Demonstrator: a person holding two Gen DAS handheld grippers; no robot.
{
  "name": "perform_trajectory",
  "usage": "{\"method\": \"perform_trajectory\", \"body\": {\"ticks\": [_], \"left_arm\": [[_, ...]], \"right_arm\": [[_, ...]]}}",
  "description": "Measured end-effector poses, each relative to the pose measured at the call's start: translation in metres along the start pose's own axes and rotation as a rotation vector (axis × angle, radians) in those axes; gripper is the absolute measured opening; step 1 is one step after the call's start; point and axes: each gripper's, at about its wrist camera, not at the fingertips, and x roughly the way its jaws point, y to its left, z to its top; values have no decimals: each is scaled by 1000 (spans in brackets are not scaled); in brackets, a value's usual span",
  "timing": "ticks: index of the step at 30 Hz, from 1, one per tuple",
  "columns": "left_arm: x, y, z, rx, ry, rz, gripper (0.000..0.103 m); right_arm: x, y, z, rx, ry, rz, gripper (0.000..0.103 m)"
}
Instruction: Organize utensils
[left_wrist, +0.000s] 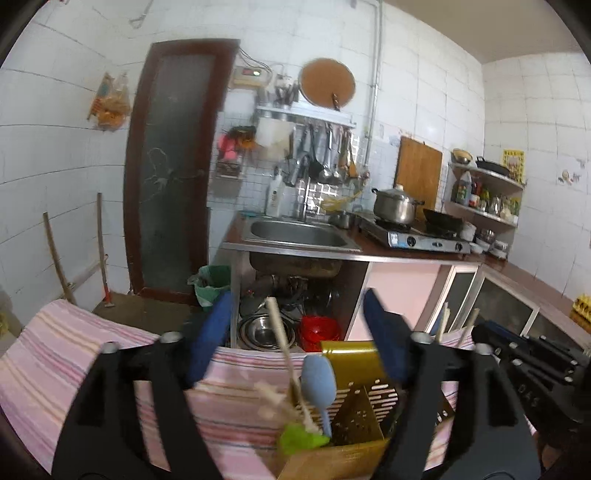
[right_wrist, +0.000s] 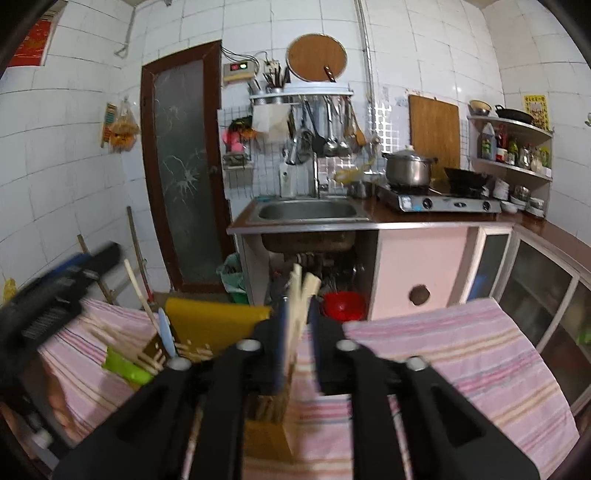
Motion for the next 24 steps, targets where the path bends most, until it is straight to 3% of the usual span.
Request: {"method": "perform_trajectory", "body": {"ticks": [1, 2, 3, 4, 11, 14, 17, 21, 24], "left_arm": [[-13, 4, 1, 1, -11, 11, 89], [-27, 6, 1, 10, -24, 22, 97], [-38, 7, 0, 22, -32, 29, 98], [-50, 7, -1, 35, -34, 37, 98], [-130, 25, -36, 50, 36, 39, 98], [-167, 29, -67, 84, 51, 106, 98], [-196, 33, -93, 87, 74, 132, 98], [-228, 43, -125, 18, 94, 121, 98], [-244, 45, -147, 28, 80, 145, 98]], "right_arm": [[-9, -3, -2, 7, -5, -9, 52], [-15, -4, -4, 8, -11, -19, 57], [-23, -6, -7, 6, -14, -29, 58], [-34, -8, -12, 6, -9, -36, 58], [-101, -9, -62, -7, -22, -95, 91], [-138, 0, -92, -6, -23, -89, 98], [-166, 8, -114, -23, -33, -89, 99], [-192, 19, -145, -33, -26, -85, 99], [-205, 26, -171, -54, -32, -74, 99]]}}
